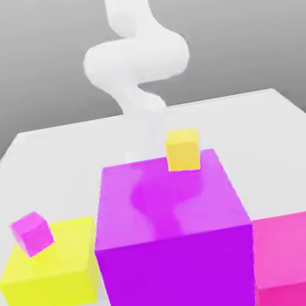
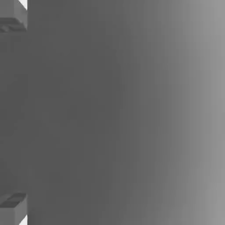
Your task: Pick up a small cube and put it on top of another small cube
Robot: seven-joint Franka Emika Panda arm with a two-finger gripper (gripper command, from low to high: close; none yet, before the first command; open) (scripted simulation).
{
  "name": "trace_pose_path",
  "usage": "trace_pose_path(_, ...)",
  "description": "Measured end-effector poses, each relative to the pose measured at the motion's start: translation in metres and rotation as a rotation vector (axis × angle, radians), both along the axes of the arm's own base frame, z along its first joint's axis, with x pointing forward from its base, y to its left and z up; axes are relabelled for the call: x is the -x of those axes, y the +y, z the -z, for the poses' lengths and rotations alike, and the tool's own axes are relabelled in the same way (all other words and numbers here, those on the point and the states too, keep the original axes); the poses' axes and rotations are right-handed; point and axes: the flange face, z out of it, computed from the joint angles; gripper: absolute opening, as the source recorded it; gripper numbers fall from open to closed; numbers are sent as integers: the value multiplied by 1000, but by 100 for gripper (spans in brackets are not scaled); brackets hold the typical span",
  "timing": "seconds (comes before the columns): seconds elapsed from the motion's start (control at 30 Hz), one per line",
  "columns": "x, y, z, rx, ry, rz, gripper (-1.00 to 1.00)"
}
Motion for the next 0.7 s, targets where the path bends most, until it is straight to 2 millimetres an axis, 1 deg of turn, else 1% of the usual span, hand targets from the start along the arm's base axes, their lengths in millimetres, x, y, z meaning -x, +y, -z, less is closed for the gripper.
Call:
trace_pose_path(0.17, -60, -34, 48, 0, 111, 46, 0)
trace_pose_path(0.37, -117, -81, 118, -9, 241, 99, 0)
trace_pose_path(0.53, -153, -126, 187, -24, 348, 143, 0)
trace_pose_path(0.7, -173, -177, 264, -47, 454, 196, 0)
